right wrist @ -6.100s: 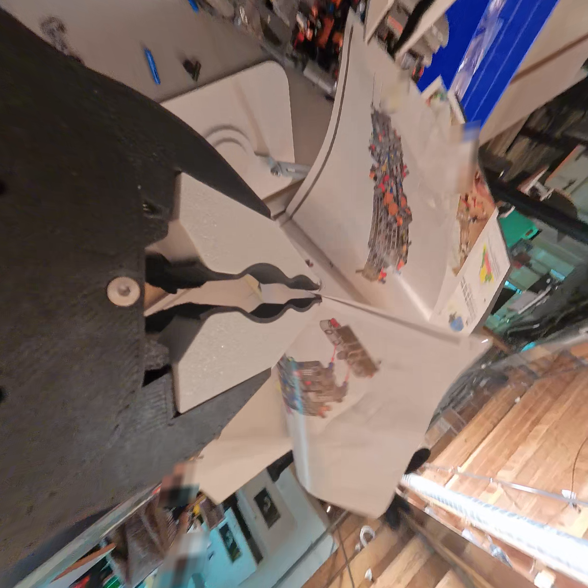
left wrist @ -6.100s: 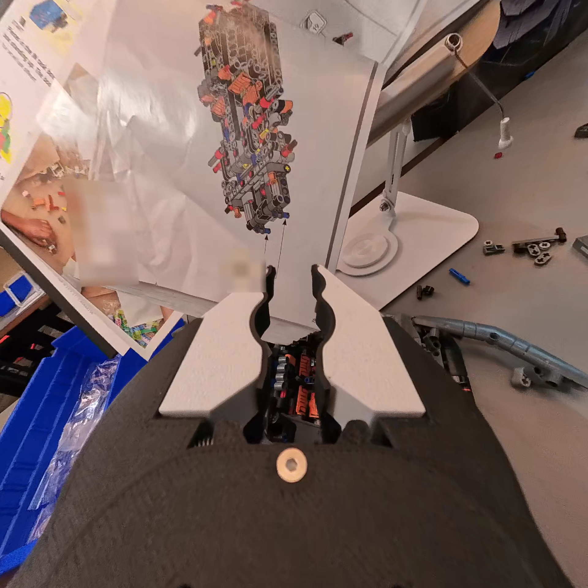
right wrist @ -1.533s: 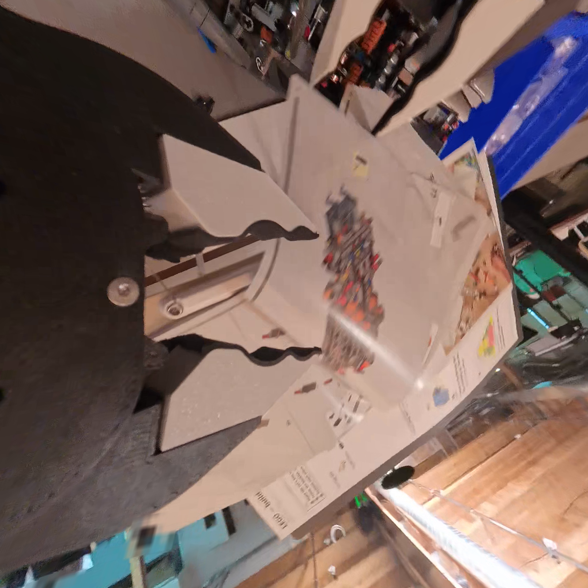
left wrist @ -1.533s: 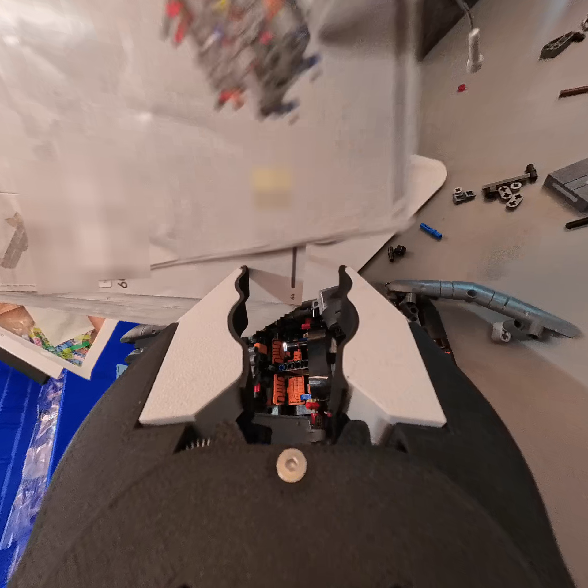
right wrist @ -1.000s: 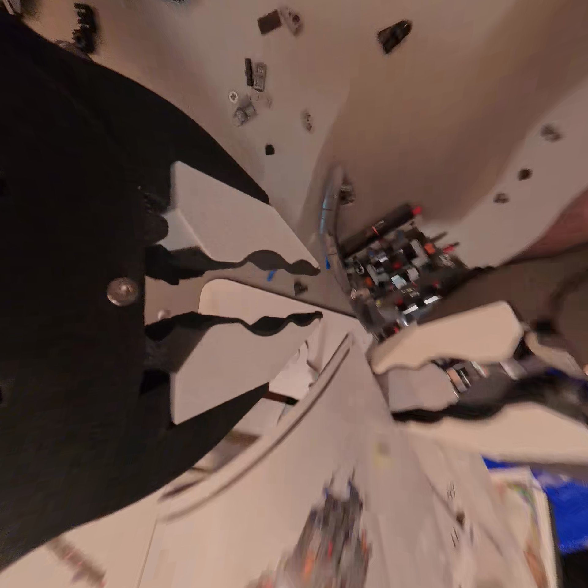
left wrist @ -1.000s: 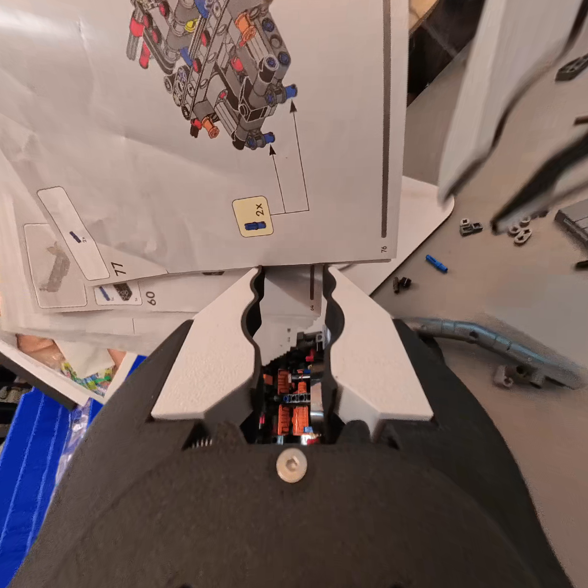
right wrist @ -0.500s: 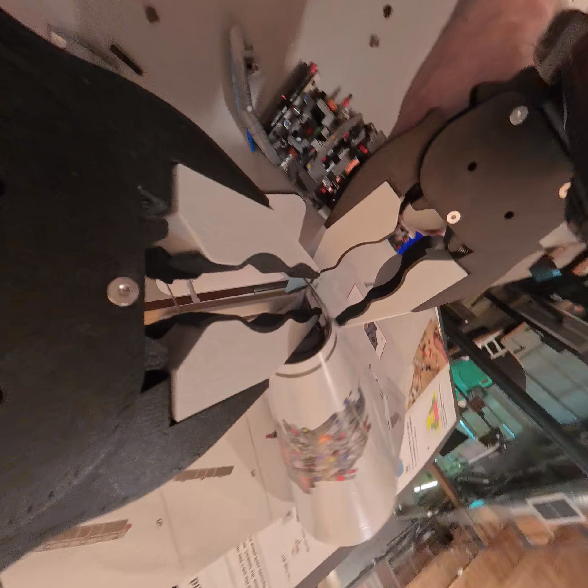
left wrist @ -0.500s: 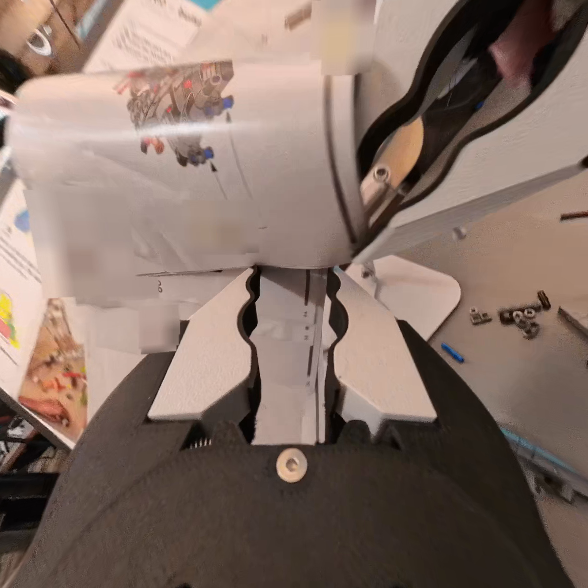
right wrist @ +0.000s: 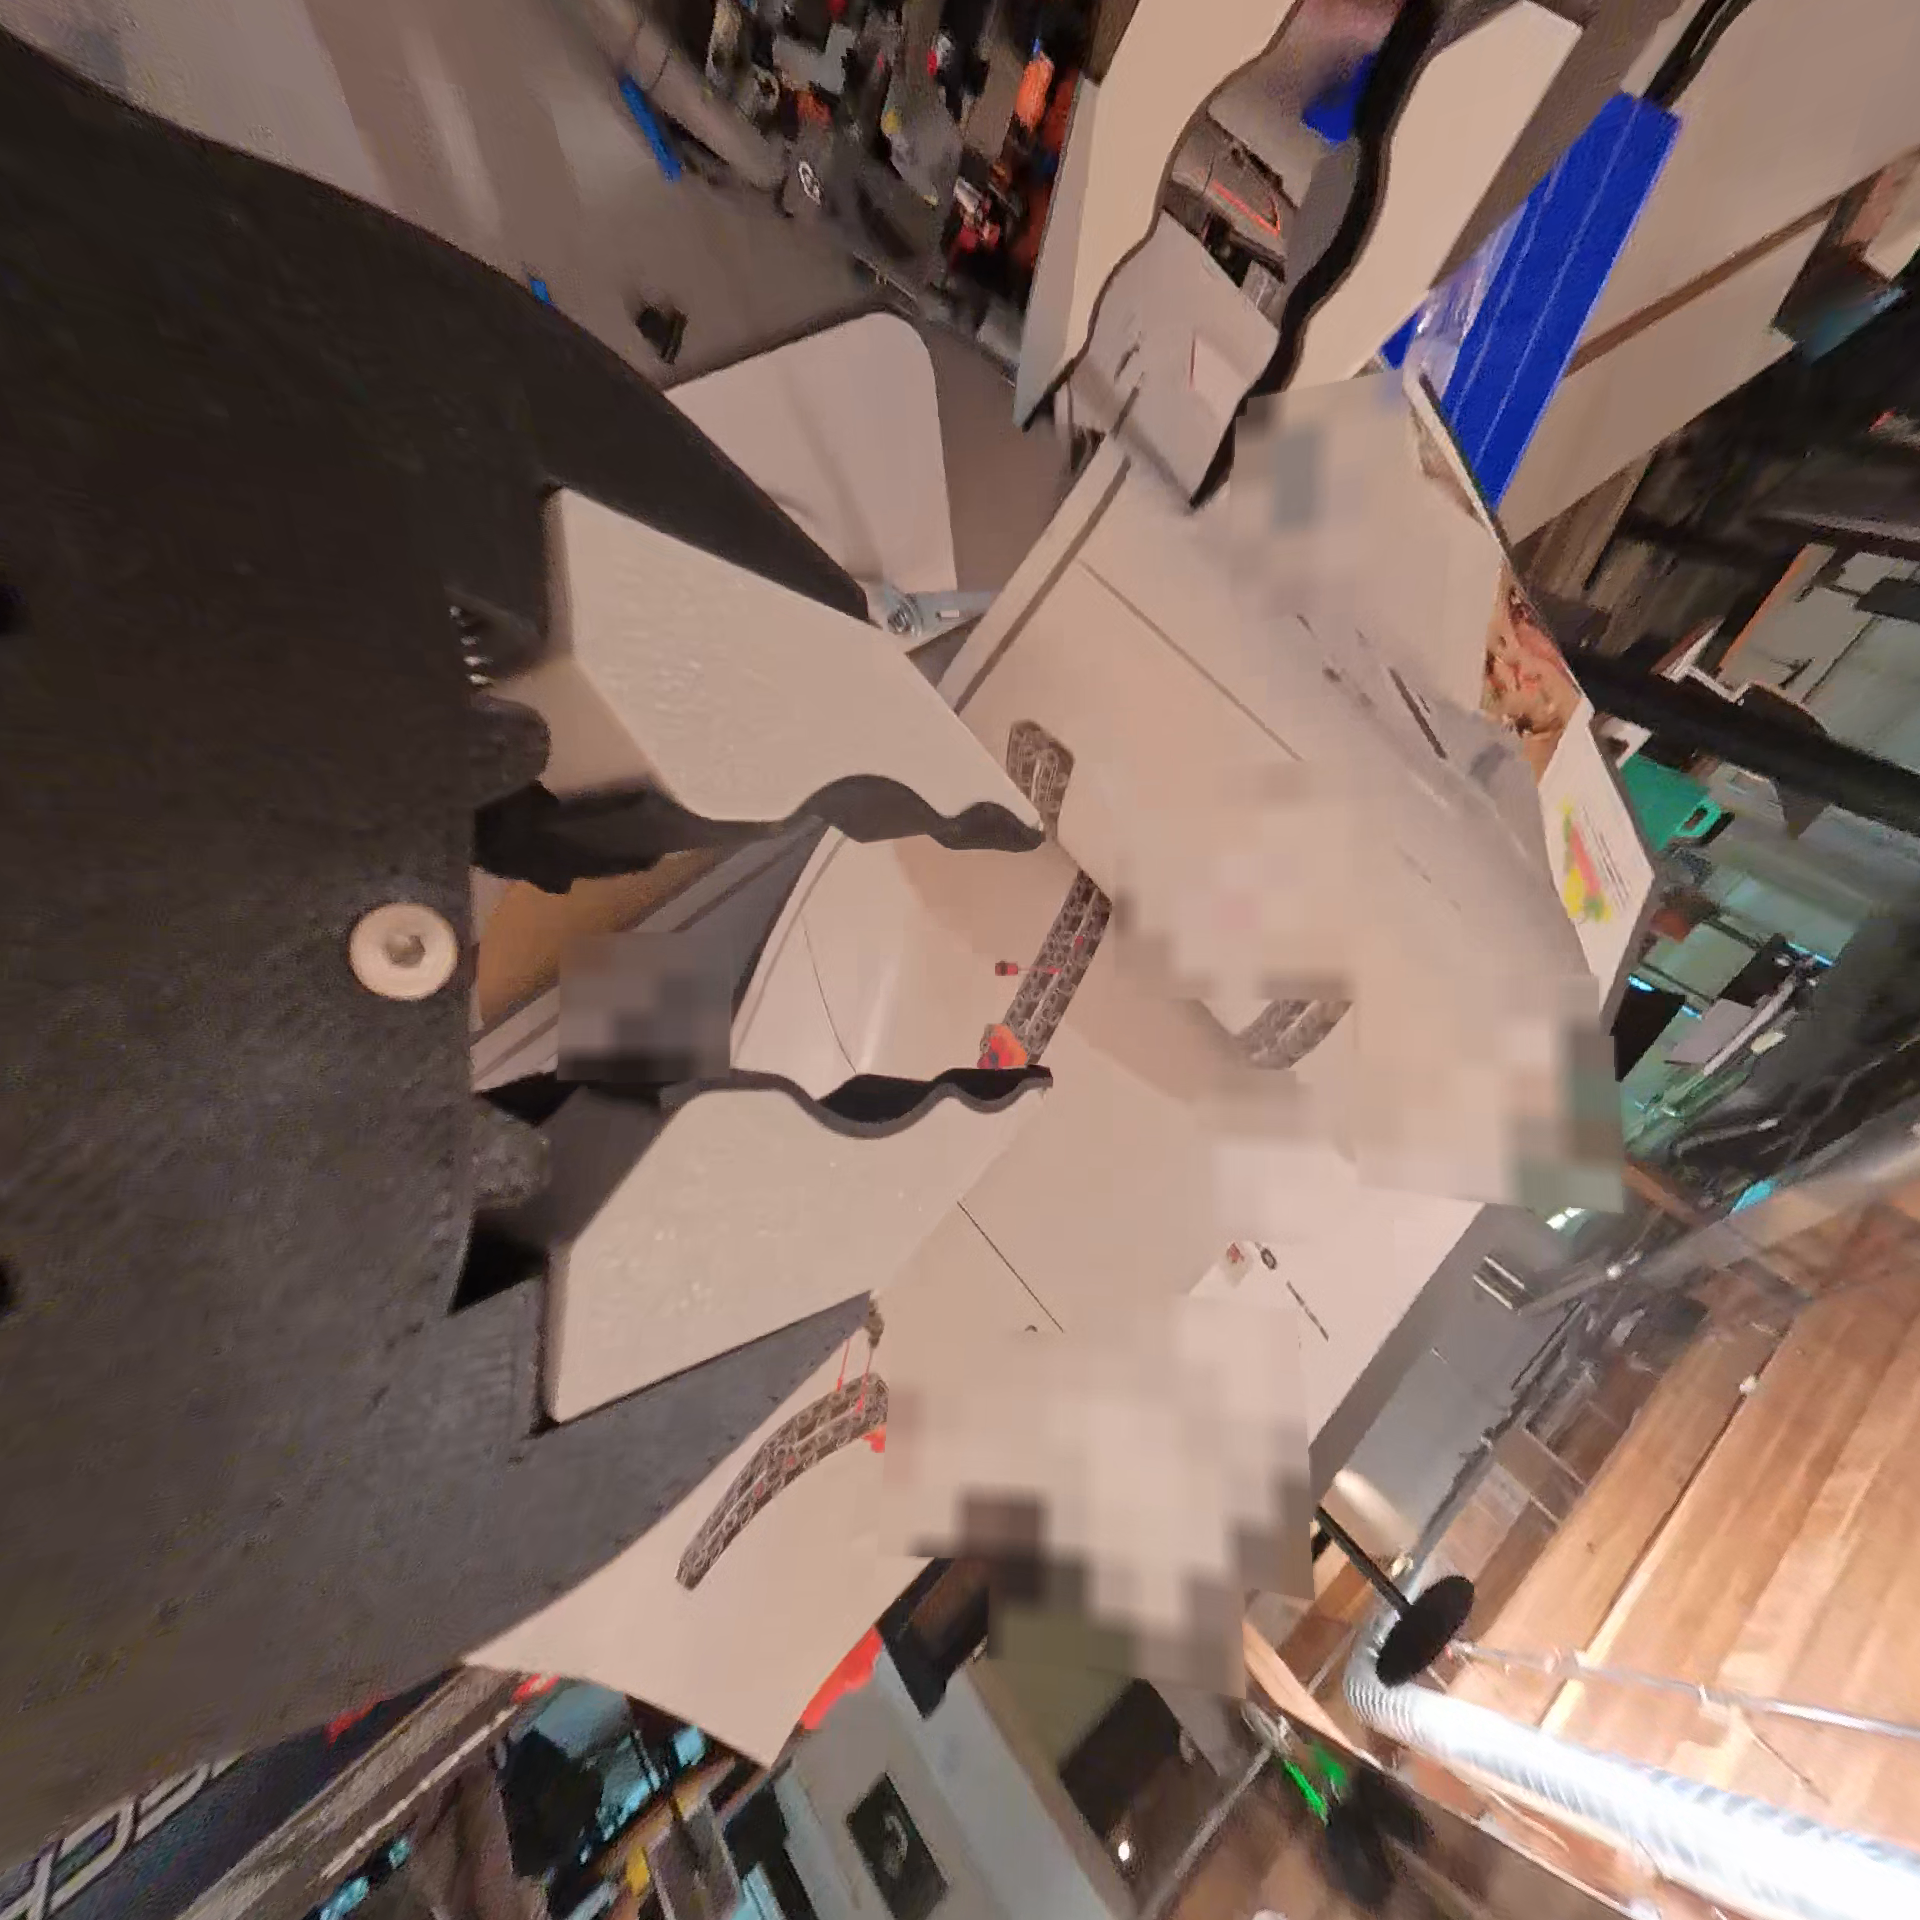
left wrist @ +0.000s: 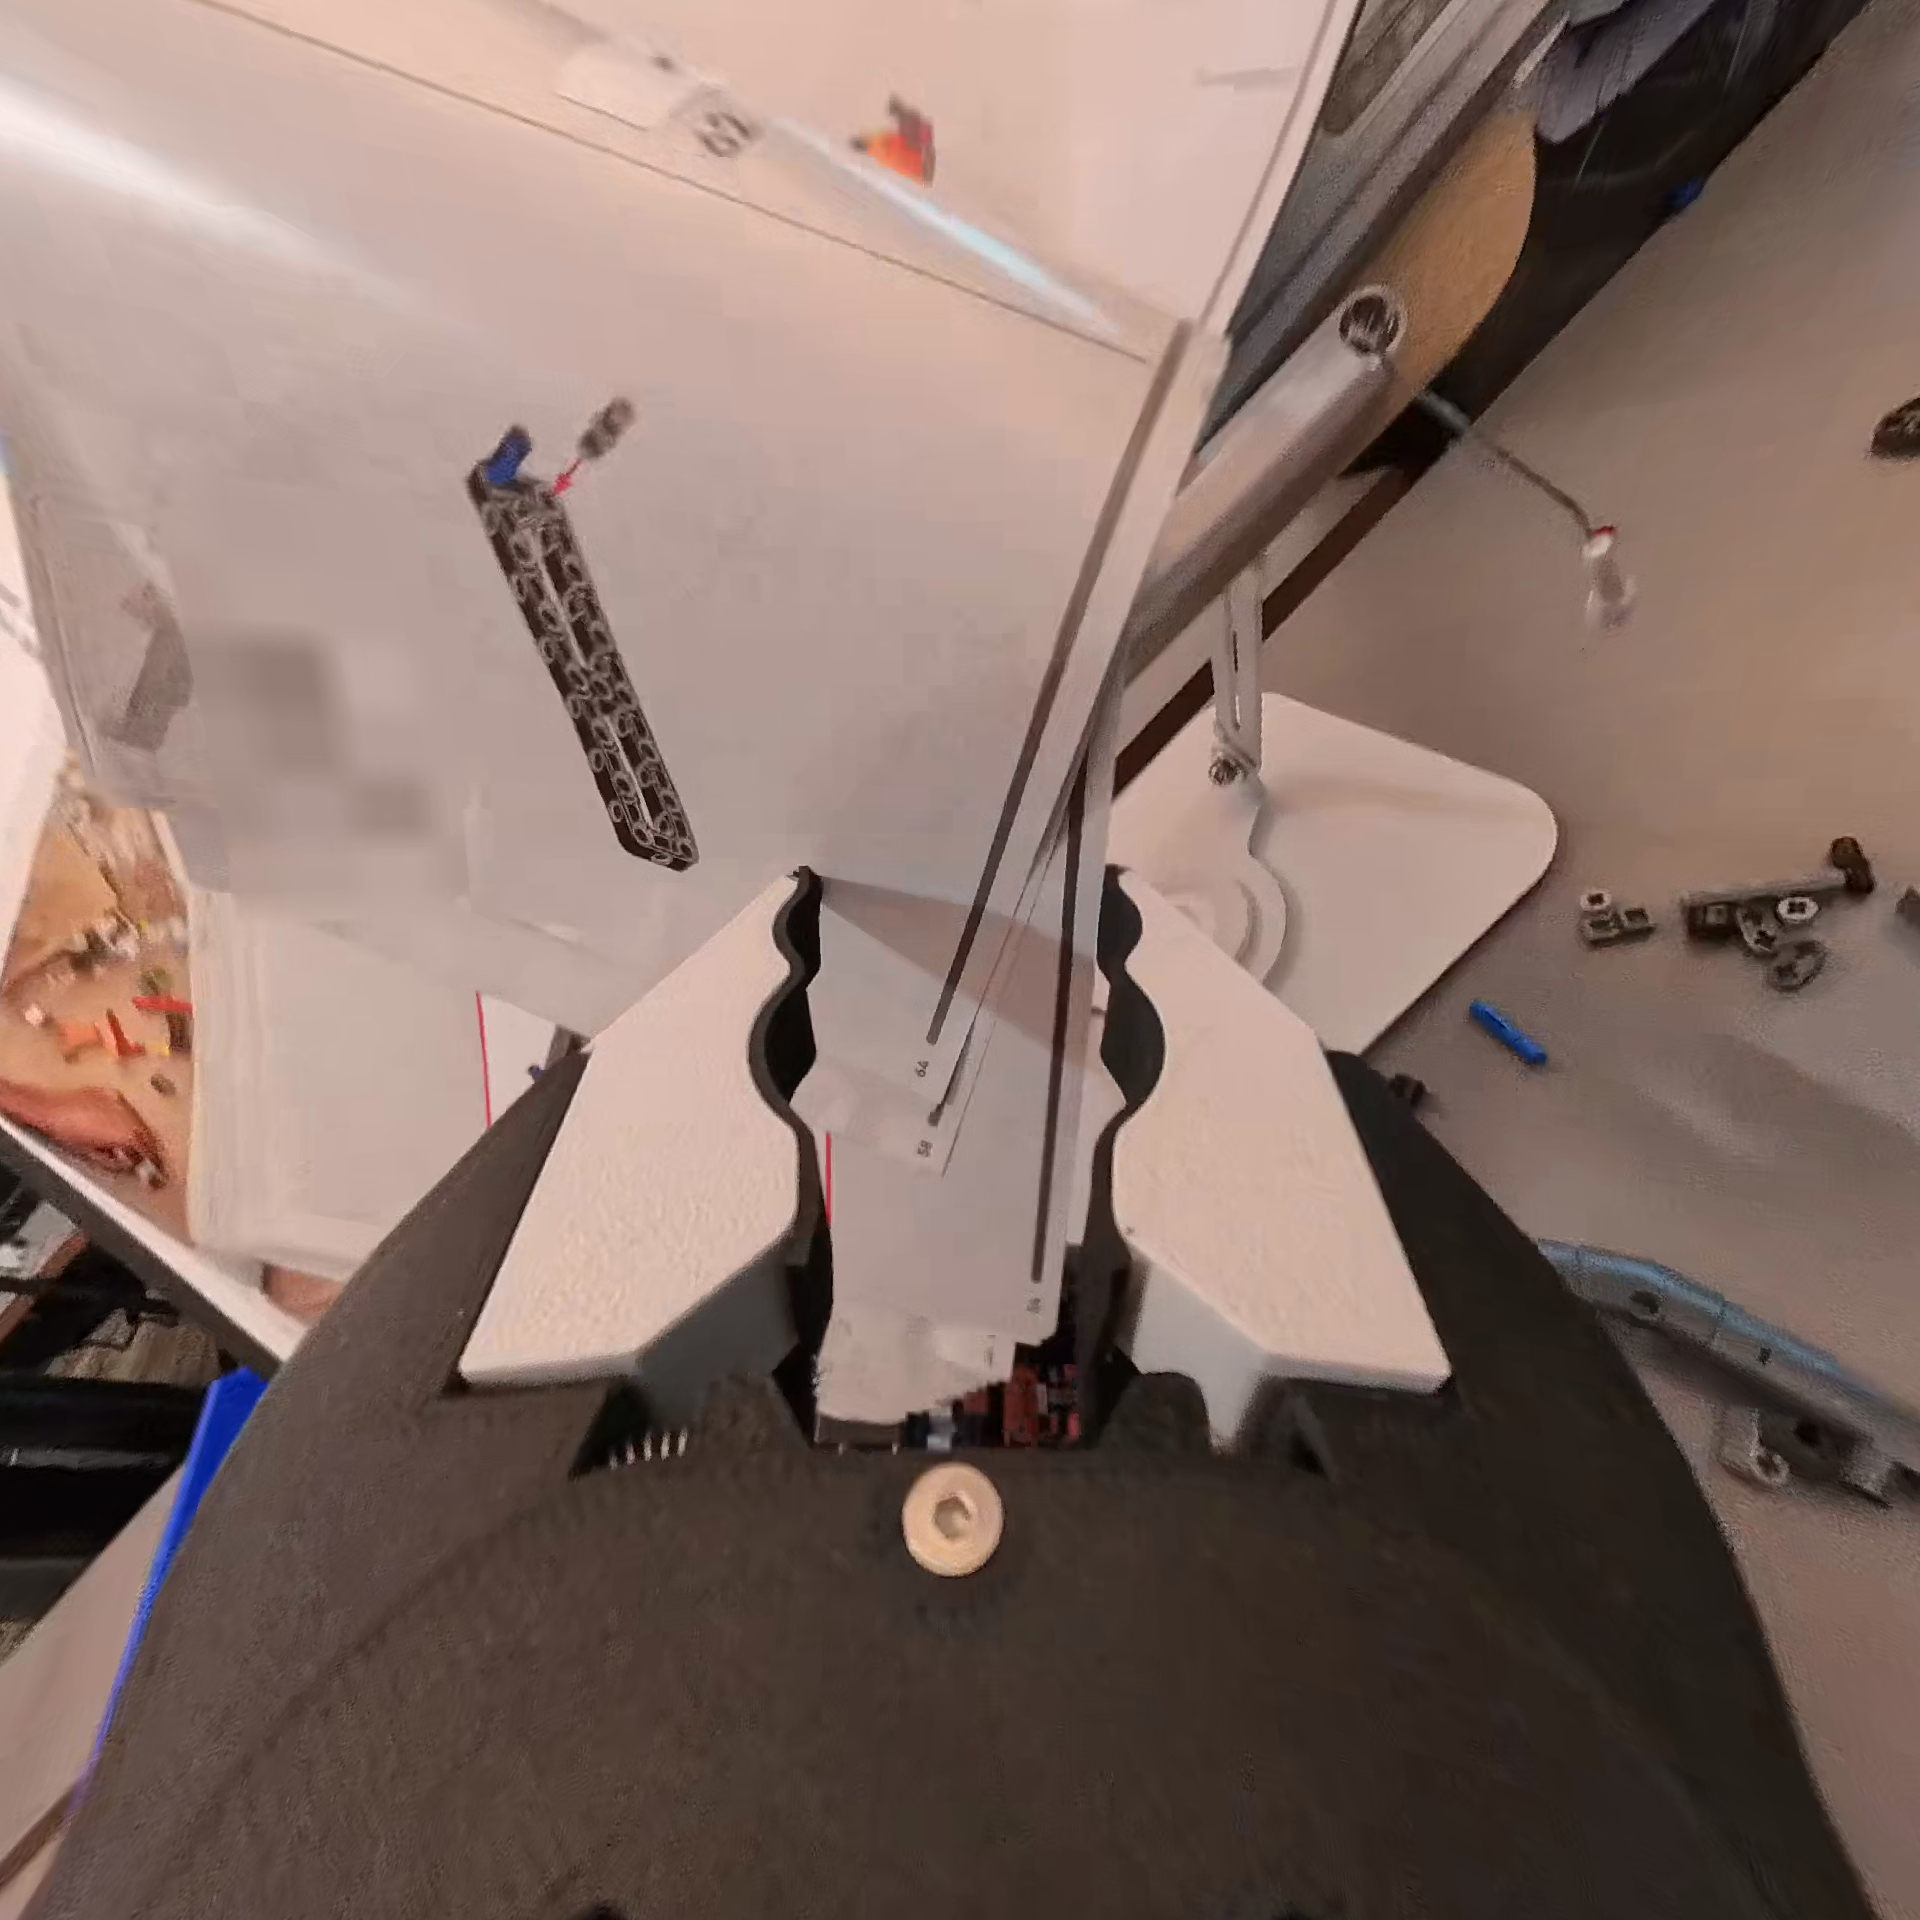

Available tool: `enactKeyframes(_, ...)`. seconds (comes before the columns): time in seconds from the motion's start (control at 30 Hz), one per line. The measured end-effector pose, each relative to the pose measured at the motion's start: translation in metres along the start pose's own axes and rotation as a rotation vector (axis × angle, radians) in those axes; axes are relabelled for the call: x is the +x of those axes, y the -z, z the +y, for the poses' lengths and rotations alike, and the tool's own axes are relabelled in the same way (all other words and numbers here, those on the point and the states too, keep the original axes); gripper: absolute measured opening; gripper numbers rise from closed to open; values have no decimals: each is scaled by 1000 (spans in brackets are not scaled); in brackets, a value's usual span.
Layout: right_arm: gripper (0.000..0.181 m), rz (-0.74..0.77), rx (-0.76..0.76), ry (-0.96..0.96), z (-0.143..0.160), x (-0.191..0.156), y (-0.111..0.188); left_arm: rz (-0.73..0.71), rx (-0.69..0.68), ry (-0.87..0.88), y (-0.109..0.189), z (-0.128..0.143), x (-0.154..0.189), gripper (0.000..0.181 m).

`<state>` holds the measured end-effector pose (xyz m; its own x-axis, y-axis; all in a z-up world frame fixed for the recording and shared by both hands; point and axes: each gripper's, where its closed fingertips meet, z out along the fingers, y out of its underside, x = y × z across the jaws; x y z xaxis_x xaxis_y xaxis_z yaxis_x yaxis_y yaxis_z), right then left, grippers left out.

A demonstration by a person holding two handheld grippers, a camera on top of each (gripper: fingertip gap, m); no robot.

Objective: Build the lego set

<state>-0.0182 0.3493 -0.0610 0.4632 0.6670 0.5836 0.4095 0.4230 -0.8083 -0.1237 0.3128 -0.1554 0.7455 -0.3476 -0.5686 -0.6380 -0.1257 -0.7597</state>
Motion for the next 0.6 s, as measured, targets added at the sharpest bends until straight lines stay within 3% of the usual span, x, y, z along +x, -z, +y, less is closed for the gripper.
enactKeyframes(0.1,50,15,10,35,-6,-4,1,20,-20,45,-1,15,2,51)
enactKeyframes(0.23,49,75,23,42,-16,0,5,17,-77,67,0,35,0,54)
enactKeyframes(0.33,46,111,-27,-27,-7,14,4,29,-91,101,2,43,0,56)
enactKeyframes(0.4,45,174,50,-55,-16,28,15,29,-88,103,2,42,0,56)
enactKeyframes(0.47,48,102,106,-9,-32,19,20,35,-74,105,1,36,2,56)
enactKeyframes(0.6,58,-169,31,204,-30,-54,3,19,-61,78,-2,26,5,58)
